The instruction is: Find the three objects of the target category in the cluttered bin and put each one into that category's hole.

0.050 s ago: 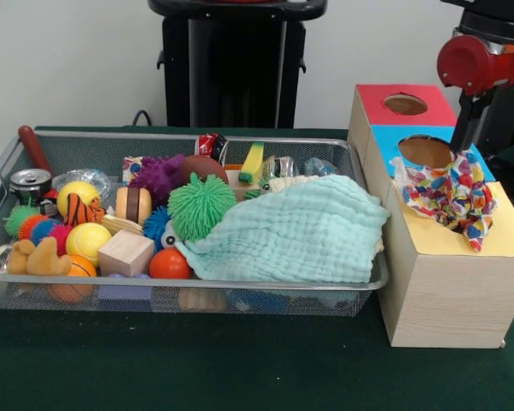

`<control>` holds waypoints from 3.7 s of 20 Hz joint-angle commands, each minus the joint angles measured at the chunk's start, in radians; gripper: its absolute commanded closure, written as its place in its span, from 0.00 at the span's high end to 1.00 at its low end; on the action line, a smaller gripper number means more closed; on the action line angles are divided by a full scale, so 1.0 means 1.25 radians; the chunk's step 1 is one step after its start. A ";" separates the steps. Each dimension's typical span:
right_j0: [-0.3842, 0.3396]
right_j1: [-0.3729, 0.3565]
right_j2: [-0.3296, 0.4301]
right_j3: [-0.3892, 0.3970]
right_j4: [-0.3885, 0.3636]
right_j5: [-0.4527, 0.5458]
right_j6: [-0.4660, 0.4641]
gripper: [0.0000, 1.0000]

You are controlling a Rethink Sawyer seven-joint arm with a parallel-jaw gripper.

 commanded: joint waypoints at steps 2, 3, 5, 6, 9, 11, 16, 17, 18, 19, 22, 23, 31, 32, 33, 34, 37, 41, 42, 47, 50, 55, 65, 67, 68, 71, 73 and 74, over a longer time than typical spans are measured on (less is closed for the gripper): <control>-0.029 0.053 0.032 0.030 -0.010 -0.036 0.113 0.00; -0.032 0.055 0.036 0.033 -0.009 -0.043 0.112 0.00; -0.036 0.059 0.041 0.040 -0.009 -0.059 0.110 0.00; -0.038 0.061 0.042 0.041 -0.008 -0.064 0.109 0.00; -0.040 0.068 0.046 0.034 -0.006 -0.073 0.109 0.00; -0.039 0.072 0.046 0.030 -0.005 -0.073 0.109 0.00; -0.039 0.093 0.045 0.023 -0.006 -0.100 0.116 0.00; -0.040 0.096 0.047 0.024 -0.005 -0.108 0.116 0.00; -0.041 0.100 0.047 0.021 -0.006 -0.111 0.116 0.00; -0.042 0.102 0.048 0.022 -0.005 -0.114 0.115 0.00; -0.043 0.111 0.050 0.014 -0.001 -0.113 0.113 0.00; -0.042 0.113 0.050 0.012 -0.001 -0.115 0.114 0.00; -0.051 0.120 0.066 0.020 0.007 -0.166 0.115 0.00; -0.055 0.121 0.074 0.025 0.010 -0.179 0.115 0.00; -0.060 0.121 0.083 0.030 0.013 -0.193 0.113 0.00; -0.068 0.119 0.096 0.041 0.017 -0.212 0.110 0.00; -0.091 0.112 0.136 0.066 0.025 -0.253 0.100 0.00; -0.111 0.101 0.170 0.086 0.023 -0.312 0.108 0.00; -0.113 0.099 0.174 0.089 0.020 -0.324 0.111 0.00; -0.131 0.101 0.200 0.097 0.021 -0.340 0.109 0.00; -0.109 0.135 0.167 0.050 0.030 -0.204 0.087 0.00; -0.086 0.166 0.130 0.003 0.023 -0.115 0.079 0.00; -0.059 0.085 0.088 0.041 0.008 -0.166 0.121 0.00; -0.060 0.058 0.090 0.058 0.015 -0.151 0.117 0.00; -0.061 0.049 0.091 0.065 0.018 -0.146 0.116 0.00; -0.060 0.038 0.092 0.067 0.025 -0.129 0.113 0.00; -0.062 0.035 0.094 0.069 0.026 -0.123 0.111 0.00; -0.063 0.035 0.096 0.067 0.028 -0.121 0.109 0.00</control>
